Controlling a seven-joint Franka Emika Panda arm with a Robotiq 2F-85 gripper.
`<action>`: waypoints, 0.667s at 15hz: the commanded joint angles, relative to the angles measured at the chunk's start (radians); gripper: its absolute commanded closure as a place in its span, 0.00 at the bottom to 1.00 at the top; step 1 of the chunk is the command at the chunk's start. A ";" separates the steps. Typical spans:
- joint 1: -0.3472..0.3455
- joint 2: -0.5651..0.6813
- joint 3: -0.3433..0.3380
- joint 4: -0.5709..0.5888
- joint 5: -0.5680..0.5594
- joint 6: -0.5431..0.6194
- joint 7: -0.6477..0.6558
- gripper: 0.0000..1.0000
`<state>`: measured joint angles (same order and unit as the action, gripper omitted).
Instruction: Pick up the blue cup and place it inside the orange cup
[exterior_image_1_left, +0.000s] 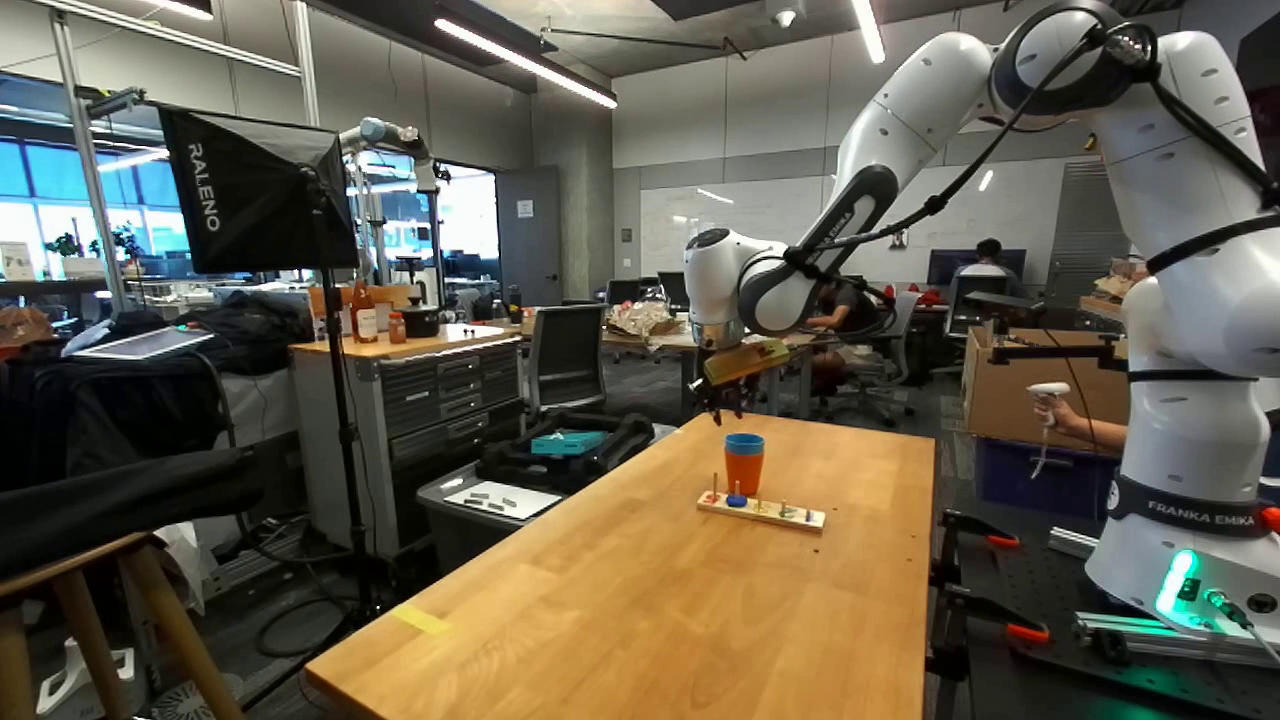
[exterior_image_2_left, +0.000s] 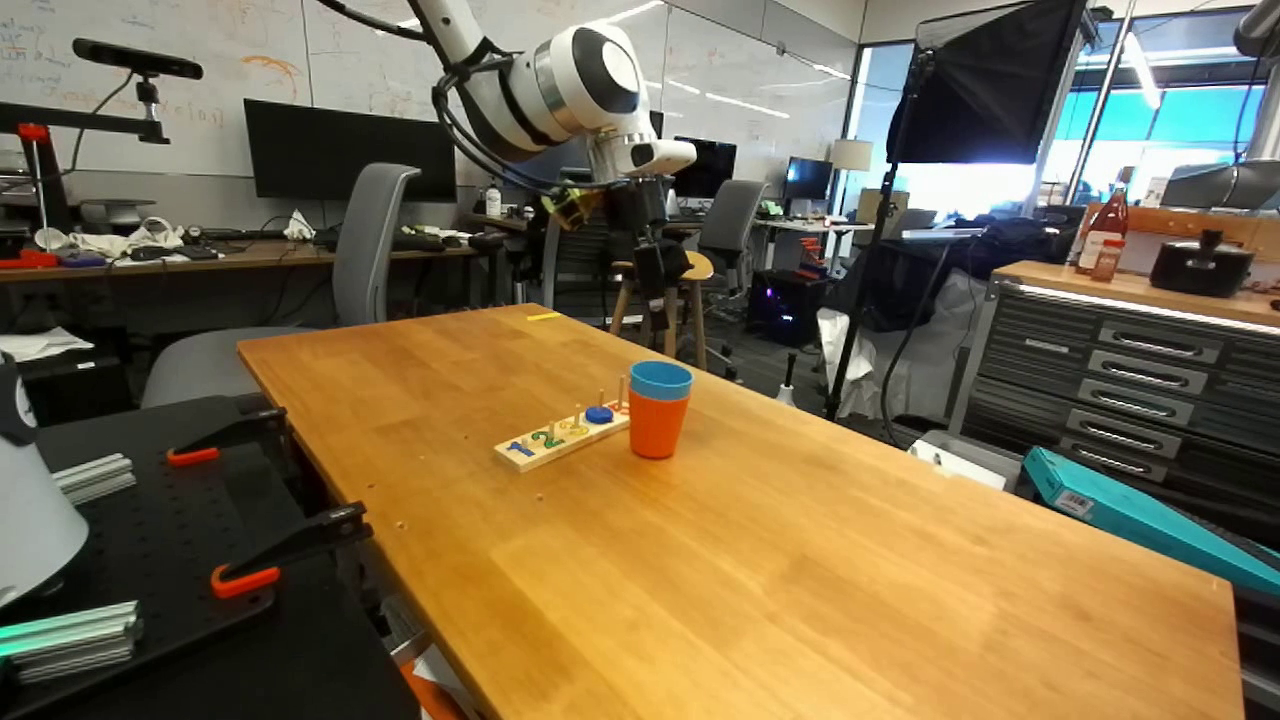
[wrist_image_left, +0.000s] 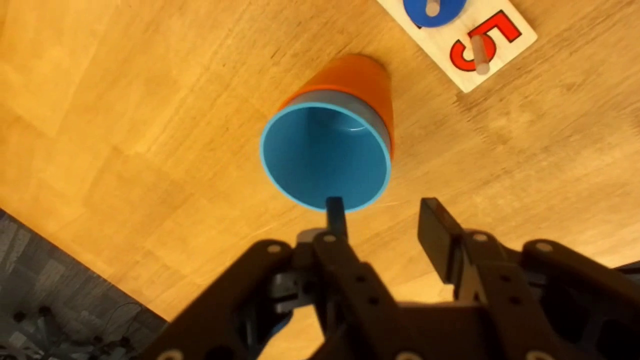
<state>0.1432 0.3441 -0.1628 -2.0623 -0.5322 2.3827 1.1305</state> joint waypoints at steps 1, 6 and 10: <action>0.006 0.015 -0.005 0.029 -0.023 -0.019 0.034 0.23; -0.013 -0.070 0.095 0.015 0.156 -0.114 -0.168 0.00; -0.021 -0.085 0.167 0.137 0.370 -0.331 -0.379 0.00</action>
<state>0.1432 0.2799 -0.0413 -2.0211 -0.2845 2.2131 0.8966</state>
